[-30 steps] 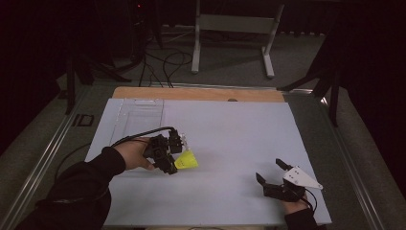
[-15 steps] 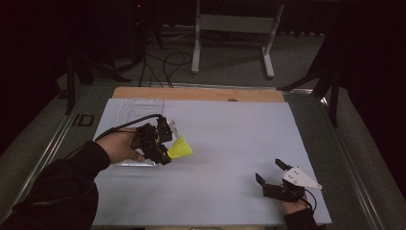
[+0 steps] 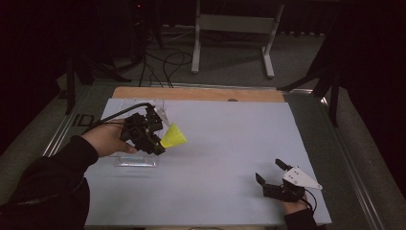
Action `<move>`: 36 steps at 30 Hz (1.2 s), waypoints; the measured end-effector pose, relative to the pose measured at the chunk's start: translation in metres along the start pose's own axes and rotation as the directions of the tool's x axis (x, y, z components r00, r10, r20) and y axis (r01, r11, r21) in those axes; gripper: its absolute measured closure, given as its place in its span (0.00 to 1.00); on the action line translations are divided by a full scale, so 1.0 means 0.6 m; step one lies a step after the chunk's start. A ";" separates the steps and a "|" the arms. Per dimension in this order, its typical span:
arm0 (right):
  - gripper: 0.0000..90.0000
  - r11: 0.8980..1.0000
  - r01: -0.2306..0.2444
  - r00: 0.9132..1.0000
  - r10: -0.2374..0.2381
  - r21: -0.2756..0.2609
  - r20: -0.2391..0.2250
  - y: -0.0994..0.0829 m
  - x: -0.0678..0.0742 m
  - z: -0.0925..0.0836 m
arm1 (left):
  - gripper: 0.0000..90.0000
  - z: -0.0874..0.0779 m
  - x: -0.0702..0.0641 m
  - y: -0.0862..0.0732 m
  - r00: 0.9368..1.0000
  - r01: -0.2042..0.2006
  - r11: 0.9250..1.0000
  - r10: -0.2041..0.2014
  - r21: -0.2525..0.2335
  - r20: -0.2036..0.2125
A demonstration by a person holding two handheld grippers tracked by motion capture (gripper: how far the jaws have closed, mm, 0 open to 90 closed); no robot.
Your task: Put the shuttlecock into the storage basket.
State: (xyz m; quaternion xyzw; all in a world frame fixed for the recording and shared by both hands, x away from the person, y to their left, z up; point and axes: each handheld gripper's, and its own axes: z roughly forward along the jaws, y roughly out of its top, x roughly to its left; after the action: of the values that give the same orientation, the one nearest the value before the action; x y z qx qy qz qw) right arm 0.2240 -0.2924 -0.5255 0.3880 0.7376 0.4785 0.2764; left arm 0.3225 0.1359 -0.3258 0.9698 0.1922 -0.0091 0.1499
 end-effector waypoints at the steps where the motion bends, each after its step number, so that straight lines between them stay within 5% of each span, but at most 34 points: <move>1: 0.10 1.000 0.000 1.000 0.000 -0.001 -0.001 0.000 0.000 0.000 | 0.72 -0.003 0.002 -0.002 1.000 0.004 1.000 -0.004 -0.001 -0.009; 12: 0.10 1.000 -0.001 1.000 0.001 -0.002 -0.003 0.000 0.001 0.000 | 0.72 -0.039 0.037 -0.032 0.992 0.112 0.993 -0.114 -0.049 -0.050; 24: 0.10 1.000 0.003 1.000 -0.003 0.001 -0.004 0.000 0.001 0.001 | 0.72 -0.070 0.070 -0.056 0.966 0.230 0.967 -0.240 -0.107 -0.094; 29: 0.10 1.000 0.003 1.000 -0.003 0.001 0.000 0.000 0.001 0.000 | 0.72 -0.080 0.087 -0.070 0.937 0.308 0.942 -0.324 -0.134 -0.131; 36: 0.10 1.000 0.000 1.000 0.000 0.000 -0.001 0.000 0.001 0.000 | 0.72 -0.086 0.107 -0.095 0.908 0.374 0.917 -0.393 -0.141 -0.147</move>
State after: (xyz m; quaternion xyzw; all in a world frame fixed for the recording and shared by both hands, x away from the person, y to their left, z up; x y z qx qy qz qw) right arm 0.2239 -0.2919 -0.5255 0.3877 0.7378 0.4787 0.2761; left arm 0.3586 0.2249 -0.2976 0.9005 0.3916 0.0561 0.1807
